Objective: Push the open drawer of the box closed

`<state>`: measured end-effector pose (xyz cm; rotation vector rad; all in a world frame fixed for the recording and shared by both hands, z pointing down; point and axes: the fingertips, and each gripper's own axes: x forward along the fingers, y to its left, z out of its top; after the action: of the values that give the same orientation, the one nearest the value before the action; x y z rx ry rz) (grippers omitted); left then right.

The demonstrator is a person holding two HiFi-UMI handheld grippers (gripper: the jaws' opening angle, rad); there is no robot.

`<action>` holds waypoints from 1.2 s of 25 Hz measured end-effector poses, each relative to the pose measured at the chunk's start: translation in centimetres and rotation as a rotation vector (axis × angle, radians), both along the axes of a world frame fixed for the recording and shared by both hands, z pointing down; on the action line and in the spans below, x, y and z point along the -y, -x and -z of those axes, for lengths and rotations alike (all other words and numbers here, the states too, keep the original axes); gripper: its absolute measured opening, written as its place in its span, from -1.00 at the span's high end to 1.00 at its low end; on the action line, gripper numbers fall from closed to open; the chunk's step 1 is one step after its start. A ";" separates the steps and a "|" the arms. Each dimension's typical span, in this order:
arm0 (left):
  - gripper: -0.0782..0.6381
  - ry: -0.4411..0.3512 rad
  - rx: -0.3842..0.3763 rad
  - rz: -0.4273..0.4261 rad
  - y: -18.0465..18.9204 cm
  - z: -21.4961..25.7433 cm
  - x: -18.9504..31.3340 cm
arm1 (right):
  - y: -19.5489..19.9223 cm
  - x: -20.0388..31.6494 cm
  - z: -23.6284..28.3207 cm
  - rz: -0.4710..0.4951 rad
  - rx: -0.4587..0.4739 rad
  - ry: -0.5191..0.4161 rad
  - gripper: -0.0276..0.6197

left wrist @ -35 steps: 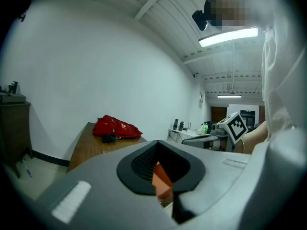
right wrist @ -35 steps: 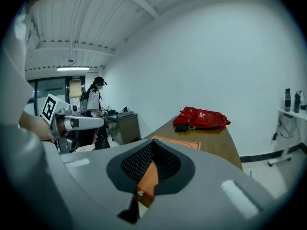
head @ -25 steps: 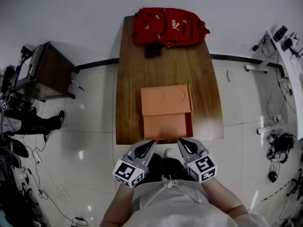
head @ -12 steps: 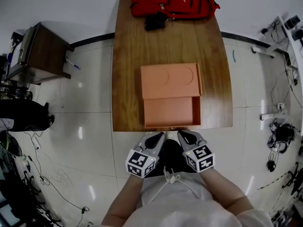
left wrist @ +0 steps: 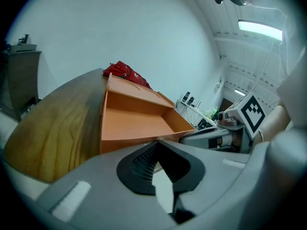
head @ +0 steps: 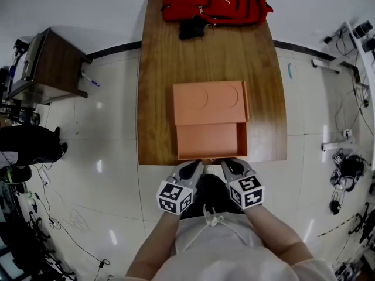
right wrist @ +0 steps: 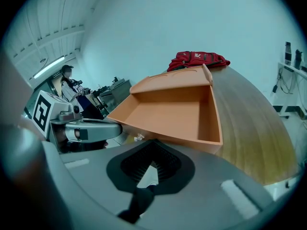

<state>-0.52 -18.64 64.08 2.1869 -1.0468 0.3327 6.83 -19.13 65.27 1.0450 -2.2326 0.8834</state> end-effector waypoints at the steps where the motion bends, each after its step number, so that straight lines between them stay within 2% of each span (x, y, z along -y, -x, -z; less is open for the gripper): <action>1: 0.76 -0.002 -0.002 0.003 0.0 0.1 0.2 | -0.1 0.2 0.0 -0.002 0.001 0.000 0.91; 16: 0.76 -0.020 -0.031 0.054 0.6 0.8 5.1 | 0.4 5.0 0.6 0.006 0.003 -0.018 0.91; 24: 0.76 -0.019 -0.065 0.109 1.5 1.4 9.1 | 0.2 9.0 0.8 -0.019 -0.001 -0.034 0.91; 30: 0.76 -0.021 -0.061 0.134 1.6 1.4 11.1 | -0.2 11.1 0.8 -0.025 -0.009 -0.042 0.91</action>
<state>-2.15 -29.76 62.68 2.1185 -1.1609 0.1935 6.99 -30.26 64.44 1.0965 -2.2440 0.8433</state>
